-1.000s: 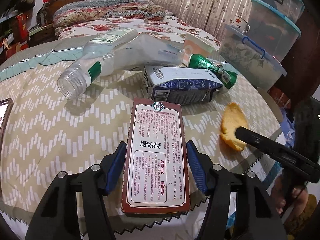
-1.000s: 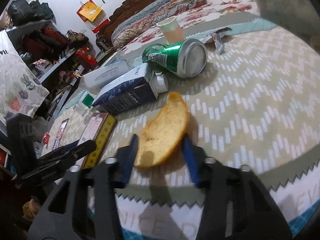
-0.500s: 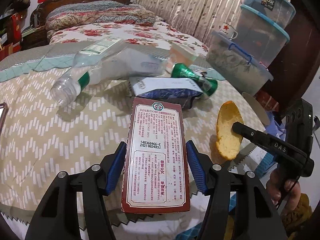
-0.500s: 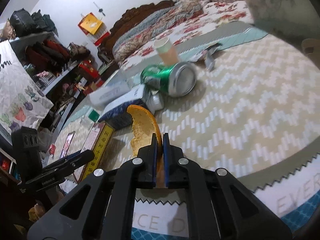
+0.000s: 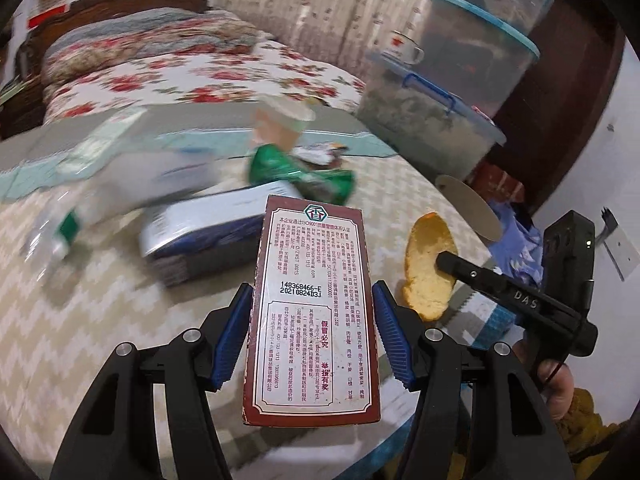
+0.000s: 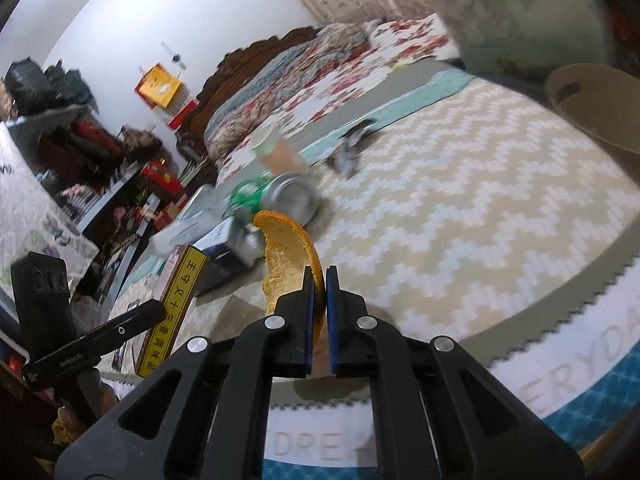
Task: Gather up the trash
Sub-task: 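Carry both items to the beige wastebasket and open both tools to drop them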
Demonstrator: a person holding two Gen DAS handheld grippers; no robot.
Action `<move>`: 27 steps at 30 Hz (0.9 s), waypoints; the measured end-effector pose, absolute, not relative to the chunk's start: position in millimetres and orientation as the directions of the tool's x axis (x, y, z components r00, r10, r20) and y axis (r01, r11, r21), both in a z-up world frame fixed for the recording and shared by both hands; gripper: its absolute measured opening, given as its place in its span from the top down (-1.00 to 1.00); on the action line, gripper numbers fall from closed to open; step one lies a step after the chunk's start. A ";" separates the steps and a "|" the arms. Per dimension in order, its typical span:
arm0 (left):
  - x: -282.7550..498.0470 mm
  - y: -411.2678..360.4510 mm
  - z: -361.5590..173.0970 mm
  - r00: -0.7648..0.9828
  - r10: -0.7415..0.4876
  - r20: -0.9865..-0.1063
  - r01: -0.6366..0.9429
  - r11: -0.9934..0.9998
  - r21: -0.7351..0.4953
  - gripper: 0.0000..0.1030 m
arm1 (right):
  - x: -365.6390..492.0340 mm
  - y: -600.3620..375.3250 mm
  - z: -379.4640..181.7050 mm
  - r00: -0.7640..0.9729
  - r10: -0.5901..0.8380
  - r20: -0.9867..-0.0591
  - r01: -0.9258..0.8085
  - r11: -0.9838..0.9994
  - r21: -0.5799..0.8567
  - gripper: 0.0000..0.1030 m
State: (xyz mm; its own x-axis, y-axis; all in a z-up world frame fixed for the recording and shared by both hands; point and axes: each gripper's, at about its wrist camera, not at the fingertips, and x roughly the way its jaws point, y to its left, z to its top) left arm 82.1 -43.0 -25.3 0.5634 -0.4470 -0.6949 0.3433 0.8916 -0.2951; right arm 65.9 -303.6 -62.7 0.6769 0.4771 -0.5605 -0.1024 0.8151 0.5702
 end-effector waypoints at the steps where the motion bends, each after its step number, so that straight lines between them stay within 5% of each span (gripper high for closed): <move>1: 86.5 -55.0 -23.1 0.556 -0.456 -0.695 0.365 0.885 -0.289 -0.11 | 64.9 -311.9 -63.3 0.687 0.468 -0.557 -0.088 0.813 0.575 0.85; 21: 233.8 -364.7 -26.9 0.264 -0.660 -0.703 0.656 0.657 -0.371 -0.11 | 84.9 -559.8 -63.1 0.856 0.100 -0.507 0.283 0.731 0.621 0.85; 25: 258.0 -411.0 -40.7 0.239 -0.649 -0.722 0.669 0.649 -0.362 -0.22 | 102.0 -584.9 -71.6 0.844 0.088 -0.528 0.319 0.709 0.628 0.72; 26: 262.4 -420.1 -44.3 0.242 -0.635 -0.734 0.667 0.658 -0.349 -0.51 | 106.4 -588.0 -75.3 0.837 0.100 -0.538 0.322 0.705 0.632 0.52; 27: 266.7 -426.1 -48.2 0.256 -0.615 -0.746 0.657 0.677 -0.332 -0.57 | 108.2 -590.3 -79.4 0.834 0.110 -0.541 0.321 0.700 0.638 0.27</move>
